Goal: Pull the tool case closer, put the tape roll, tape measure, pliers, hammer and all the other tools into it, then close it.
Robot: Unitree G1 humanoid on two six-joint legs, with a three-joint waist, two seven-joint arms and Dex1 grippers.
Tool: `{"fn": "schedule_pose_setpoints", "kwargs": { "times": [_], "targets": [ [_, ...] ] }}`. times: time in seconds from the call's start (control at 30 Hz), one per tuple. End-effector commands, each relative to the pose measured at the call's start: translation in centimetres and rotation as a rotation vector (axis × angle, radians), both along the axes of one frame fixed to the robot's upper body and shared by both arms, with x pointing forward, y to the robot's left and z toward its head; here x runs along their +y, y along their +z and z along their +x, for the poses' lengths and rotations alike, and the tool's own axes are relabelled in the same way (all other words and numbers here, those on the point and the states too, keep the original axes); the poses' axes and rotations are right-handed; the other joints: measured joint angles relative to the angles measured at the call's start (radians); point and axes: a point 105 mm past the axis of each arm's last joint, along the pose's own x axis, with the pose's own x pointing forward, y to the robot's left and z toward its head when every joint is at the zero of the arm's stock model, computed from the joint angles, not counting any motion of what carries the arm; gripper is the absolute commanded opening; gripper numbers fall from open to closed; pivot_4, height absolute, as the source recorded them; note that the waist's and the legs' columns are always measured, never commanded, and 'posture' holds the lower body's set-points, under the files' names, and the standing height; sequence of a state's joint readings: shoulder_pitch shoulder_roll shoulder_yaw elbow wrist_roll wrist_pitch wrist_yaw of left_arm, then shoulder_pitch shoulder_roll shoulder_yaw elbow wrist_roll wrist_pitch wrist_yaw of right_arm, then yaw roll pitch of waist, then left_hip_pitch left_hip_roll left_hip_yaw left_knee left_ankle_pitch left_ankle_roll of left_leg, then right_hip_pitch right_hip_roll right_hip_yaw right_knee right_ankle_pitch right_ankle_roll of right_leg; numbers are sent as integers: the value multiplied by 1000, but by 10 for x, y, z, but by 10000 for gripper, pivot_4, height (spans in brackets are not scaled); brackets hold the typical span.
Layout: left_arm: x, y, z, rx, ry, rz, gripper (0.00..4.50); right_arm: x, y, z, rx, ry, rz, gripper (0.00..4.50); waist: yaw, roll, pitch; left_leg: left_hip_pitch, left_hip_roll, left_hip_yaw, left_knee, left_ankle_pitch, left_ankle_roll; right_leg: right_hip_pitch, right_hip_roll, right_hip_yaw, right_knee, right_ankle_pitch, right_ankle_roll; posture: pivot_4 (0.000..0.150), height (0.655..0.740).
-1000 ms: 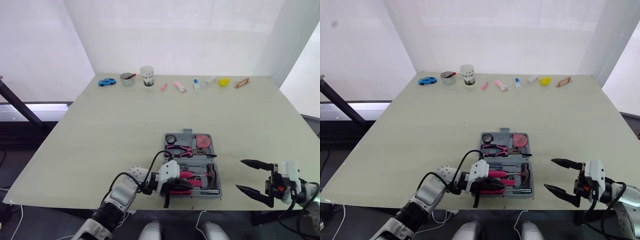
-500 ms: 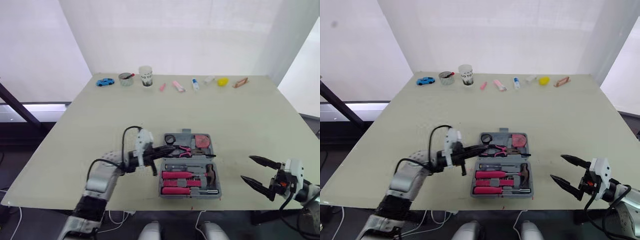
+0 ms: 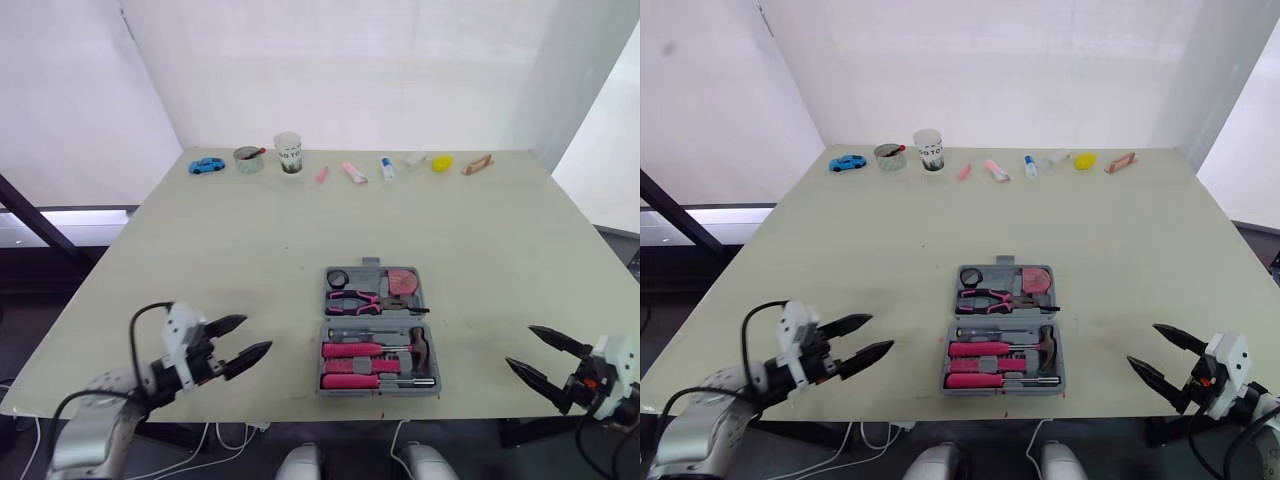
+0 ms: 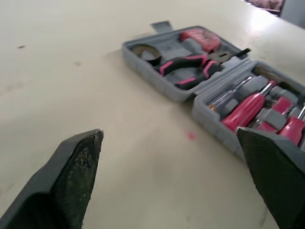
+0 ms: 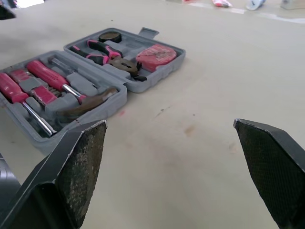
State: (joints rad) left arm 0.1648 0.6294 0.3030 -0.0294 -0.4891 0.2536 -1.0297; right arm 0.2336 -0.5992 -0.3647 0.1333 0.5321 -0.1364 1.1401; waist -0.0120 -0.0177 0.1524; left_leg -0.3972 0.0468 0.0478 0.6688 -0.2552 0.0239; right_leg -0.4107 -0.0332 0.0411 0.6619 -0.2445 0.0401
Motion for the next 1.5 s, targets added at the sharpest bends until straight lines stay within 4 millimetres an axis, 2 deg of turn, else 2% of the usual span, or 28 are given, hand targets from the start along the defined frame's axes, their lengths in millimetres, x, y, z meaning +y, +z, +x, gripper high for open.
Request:
{"fn": "schedule_pose_setpoints", "kwargs": {
  "times": [0.03,0.13,0.23,0.37,0.5,0.6,0.77,0.93,1.03,1.13,1.17,1.3,1.33,1.37,1.4,1.5],
  "targets": [
    [22,8,-14,-34,56,43,44584,-15,13,-7,-35,-60,-36,45000,0,0,0,0,1,0,0,0,0,0,0,0,0,0,0,1500,7400],
    [39,8,-22,-29,132,56,44584,-22,11,-16,-16,-97,-46,45000,1,0,0,0,1,0,0,0,0,0,0,0,0,0,0,1500,7400],
    [48,6,-29,-18,156,62,44584,-29,9,-24,2,-143,-55,45000,2,0,0,0,3,0,0,0,0,-1,-1,0,0,-2,3,1500,7400],
    [51,3,-30,-8,163,72,44584,-34,5,-31,47,-195,-66,45000,1,0,0,0,3,1,0,0,0,-1,-1,0,-1,-2,4,1500,7400],
    [48,2,-22,-22,150,87,44584,-30,6,-29,49,-195,-61,45000,1,-1,0,0,4,1,0,0,0,-2,-1,0,-1,-2,4,1500,7400],
    [37,-1,-18,-5,68,96,44584,-20,7,-20,45,-176,-62,45000,1,-1,0,0,4,1,0,0,0,-2,-1,0,-1,-2,4,1500,7400],
    [32,1,3,-14,22,124,44584,-4,9,-5,33,-117,-79,45000,0,-1,0,0,5,1,0,0,0,-2,0,0,0,-2,3,1500,7400],
    [12,5,27,-32,-99,131,44584,15,2,21,96,-18,-139,45000,0,-1,0,-1,3,2,0,0,0,-2,0,0,-1,0,0,1500,7400],
    [2,7,40,-43,-159,125,37180,26,5,42,70,16,-155,45000,-1,-1,1,-1,0,2,0,0,0,-2,1,0,0,0,0,1500,7400],
    [-8,7,50,-50,-226,145,25604,40,6,58,57,60,-159,37267,0,-2,1,-2,-1,2,0,0,0,-2,2,-1,0,0,0,1500,7400],
    [-10,6,53,-51,-241,150,19869,43,5,61,55,70,-163,31400,0,-2,1,-2,-1,3,0,0,0,-2,2,-1,0,0,0,1500,7400],
    [-21,2,66,-52,-313,178,2395,57,-3,74,73,140,-202,13524,1,-2,1,-3,-1,3,0,0,0,-2,3,-2,0,1,0,1500,7400],
    [-25,0,68,-50,-338,186,0,61,-6,77,82,164,-224,6218,1,-2,1,-3,-1,3,0,0,0,-2,3,-2,0,1,0,1500,7400],
    [-29,-3,70,-47,-360,195,0,64,-9,80,88,186,-242,2240,0,-2,1,-3,-1,4,0,0,0,-2,2,-1,0,1,0,1500,7400],
    [-32,-6,71,-44,-382,204,0,68,-12,83,91,205,-257,185,0,-2,1,-3,-1,4,0,0,0,-2,2,-1,0,2,2,1500,7400],
    [-47,-16,76,-32,-451,225,0,84,-18,93,84,290,-336,185,-1,-2,1,-3,-2,4,0,0,0,-2,3,-1,0,3,4,1500,7400]
  ]
}}
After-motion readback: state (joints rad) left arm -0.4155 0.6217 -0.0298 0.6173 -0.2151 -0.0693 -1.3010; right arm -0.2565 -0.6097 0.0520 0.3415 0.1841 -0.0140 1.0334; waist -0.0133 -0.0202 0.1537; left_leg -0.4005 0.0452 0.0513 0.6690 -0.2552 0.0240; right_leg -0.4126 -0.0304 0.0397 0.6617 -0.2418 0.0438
